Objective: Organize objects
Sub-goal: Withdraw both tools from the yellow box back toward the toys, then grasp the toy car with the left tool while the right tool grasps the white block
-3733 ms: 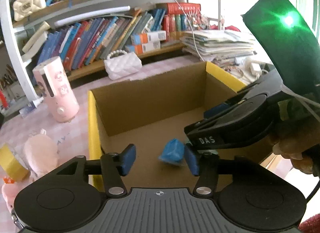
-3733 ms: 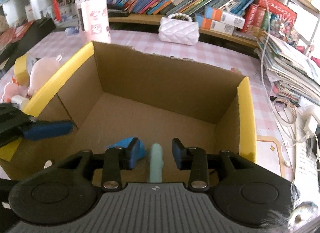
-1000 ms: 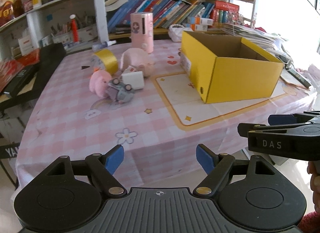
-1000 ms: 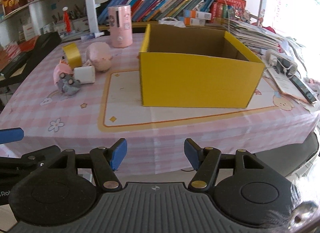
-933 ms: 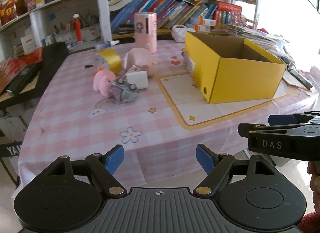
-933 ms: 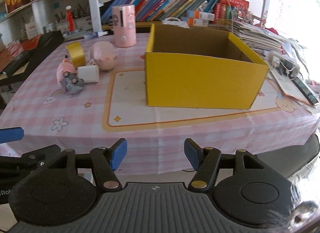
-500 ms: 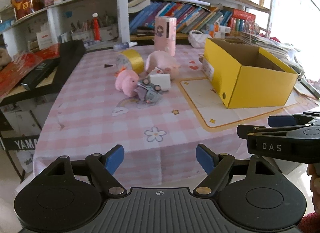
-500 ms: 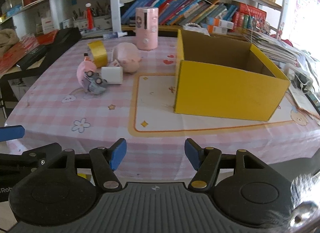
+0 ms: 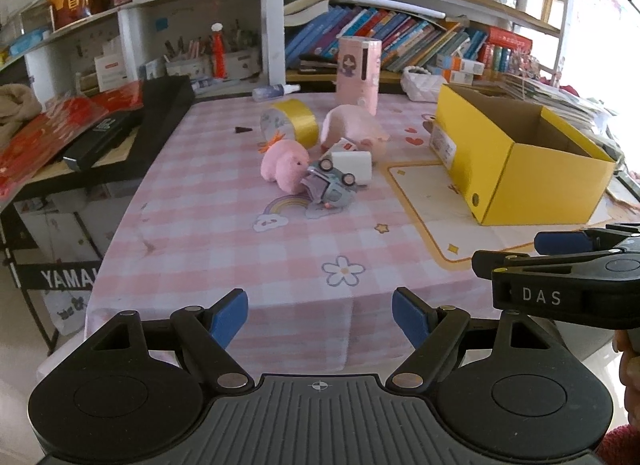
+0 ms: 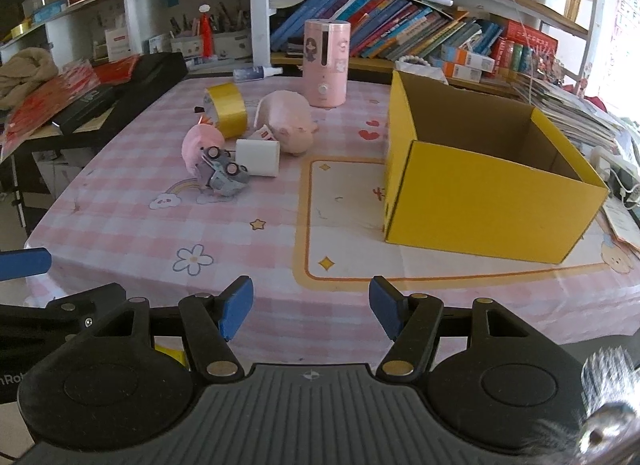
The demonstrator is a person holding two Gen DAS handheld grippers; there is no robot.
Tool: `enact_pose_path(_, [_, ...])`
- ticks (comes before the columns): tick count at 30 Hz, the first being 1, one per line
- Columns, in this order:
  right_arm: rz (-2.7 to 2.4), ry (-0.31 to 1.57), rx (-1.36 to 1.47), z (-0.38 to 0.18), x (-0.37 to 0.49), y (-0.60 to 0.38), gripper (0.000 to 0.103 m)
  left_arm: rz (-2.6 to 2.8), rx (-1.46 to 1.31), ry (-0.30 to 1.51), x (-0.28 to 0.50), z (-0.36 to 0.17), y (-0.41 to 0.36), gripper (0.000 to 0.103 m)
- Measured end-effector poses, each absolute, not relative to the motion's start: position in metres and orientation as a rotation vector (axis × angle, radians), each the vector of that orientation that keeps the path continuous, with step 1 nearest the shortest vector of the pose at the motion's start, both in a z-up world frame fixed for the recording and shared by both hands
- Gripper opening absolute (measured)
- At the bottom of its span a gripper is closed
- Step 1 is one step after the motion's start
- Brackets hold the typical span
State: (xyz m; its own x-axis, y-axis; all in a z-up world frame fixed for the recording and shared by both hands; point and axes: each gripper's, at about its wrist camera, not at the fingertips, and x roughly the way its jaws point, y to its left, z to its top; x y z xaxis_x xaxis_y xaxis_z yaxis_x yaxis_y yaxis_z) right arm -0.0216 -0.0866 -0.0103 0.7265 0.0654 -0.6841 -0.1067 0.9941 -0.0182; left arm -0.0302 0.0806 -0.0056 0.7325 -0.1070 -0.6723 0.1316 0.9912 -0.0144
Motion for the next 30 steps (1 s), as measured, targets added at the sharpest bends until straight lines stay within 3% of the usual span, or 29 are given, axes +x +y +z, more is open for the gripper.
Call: enact_pose_path(30, [0.215, 0.748, -0.088, -0.013, 0.125, -0.069, 0.061, -0.036, 0.013, 0.773, 0.089, -0.015, 0.088, 0.081])
